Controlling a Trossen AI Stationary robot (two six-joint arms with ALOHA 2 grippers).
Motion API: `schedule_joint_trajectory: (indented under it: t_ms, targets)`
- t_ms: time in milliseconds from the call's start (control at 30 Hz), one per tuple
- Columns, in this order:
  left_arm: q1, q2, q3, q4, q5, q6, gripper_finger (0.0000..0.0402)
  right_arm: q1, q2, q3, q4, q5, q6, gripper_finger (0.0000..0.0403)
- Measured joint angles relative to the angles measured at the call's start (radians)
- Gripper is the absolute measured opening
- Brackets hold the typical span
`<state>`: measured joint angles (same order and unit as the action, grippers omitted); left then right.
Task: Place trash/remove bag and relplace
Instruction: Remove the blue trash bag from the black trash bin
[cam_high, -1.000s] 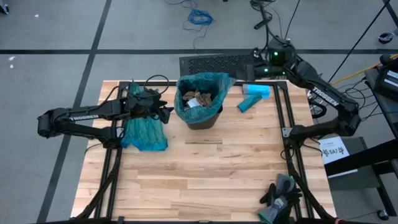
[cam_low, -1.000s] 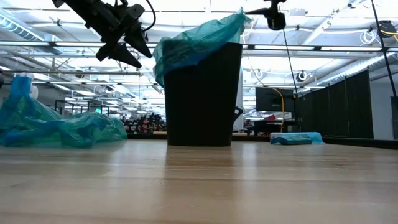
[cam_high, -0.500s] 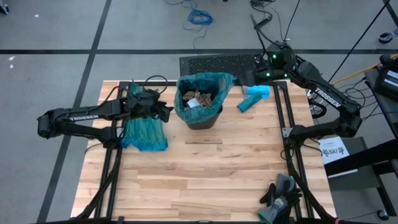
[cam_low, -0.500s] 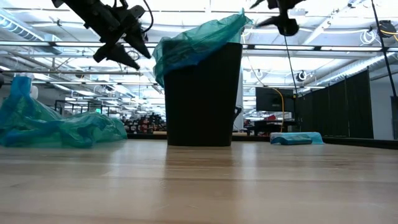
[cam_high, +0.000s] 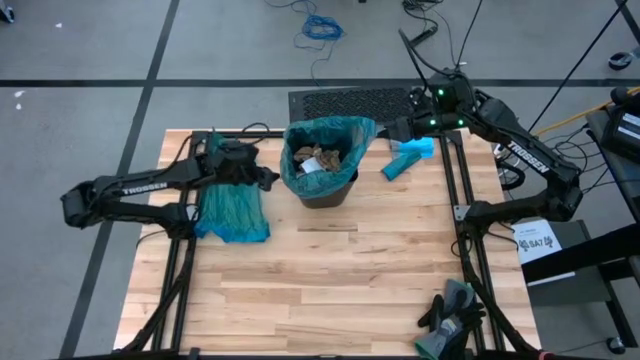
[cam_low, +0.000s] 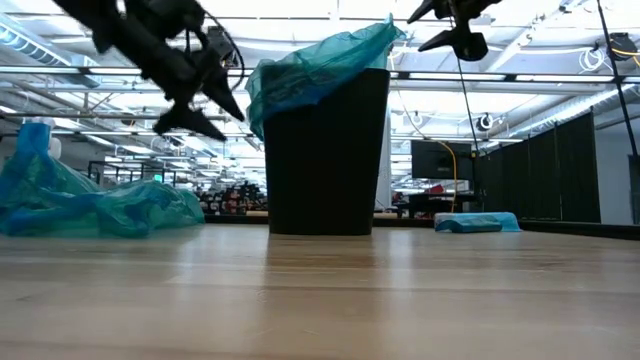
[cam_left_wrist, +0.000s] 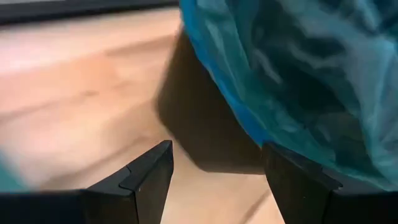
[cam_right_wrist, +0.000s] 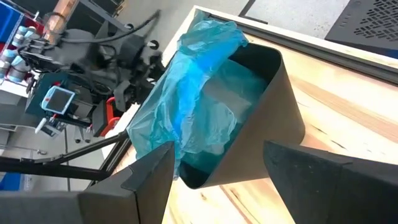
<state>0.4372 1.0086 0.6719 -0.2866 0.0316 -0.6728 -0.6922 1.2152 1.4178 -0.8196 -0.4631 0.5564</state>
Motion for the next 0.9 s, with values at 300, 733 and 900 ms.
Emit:
schedule_joint_trajectory:
  t_ms: [300, 733, 900]
  targets:
    - [0.087, 0.007, -0.308, 0.477, 0.165, -0.212, 0.0244, 0.000, -0.026, 0.000, -0.081, 0.020, 0.004, 0.0238]
    - [0.198, 0.017, -0.565, 1.022, 0.227, -0.448, 0.0244, 0.000, -0.057, 0.000, -0.099, 0.099, 0.034, 0.0238]
    - [0.197, 0.057, -0.528, 1.068, 0.229, -0.473, 0.0244, 0.000, -0.057, 0.000, -0.079, 0.100, 0.052, 0.0238]
